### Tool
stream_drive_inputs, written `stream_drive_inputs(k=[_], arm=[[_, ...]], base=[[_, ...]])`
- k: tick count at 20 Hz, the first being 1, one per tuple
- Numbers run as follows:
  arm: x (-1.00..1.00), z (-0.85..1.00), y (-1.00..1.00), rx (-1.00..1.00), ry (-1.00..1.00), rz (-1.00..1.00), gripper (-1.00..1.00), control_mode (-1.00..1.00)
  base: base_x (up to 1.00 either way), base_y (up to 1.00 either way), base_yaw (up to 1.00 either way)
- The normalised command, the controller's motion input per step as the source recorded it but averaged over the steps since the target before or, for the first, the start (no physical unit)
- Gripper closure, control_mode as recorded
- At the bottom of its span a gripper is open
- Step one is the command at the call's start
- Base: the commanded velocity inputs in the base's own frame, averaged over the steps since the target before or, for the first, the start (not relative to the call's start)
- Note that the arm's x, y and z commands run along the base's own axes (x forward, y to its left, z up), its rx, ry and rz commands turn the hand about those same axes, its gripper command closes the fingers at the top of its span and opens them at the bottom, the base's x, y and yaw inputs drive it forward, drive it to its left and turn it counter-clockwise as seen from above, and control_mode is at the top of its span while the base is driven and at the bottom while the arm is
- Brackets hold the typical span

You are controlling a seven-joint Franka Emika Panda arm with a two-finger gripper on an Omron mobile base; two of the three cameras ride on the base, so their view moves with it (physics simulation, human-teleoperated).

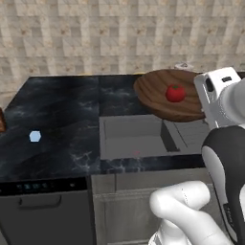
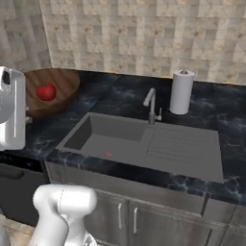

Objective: Pick the tomato from the sink and place it in the bowl. Then pick the bowl and place it in the microwave. Then close the microwave door and press the start button.

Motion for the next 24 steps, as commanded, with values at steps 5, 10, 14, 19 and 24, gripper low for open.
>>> stream_drive_inputs(k=[5,10,14,19,24], arm=[[0.00,0.00,0.00,0.00,0.00,0.00,1.00,1.00],[0.00,0.00,0.00,0.00,0.00,0.00,1.00,1.00],[0.00,0.00,0.00,0.00,0.00,0.00,1.00,1.00],[0.00,0.00,0.00,0.00,0.00,0.00,1.00,1.00],[0.00,0.00,0.00,0.00,0.00,0.00,1.00,1.00]], base=[[-0.02,0.00,0.77],[-0.12,0.00,0.74],[-0.09,0.00,0.69],[0.00,0.00,0.63],[0.00,0.00,0.56]])
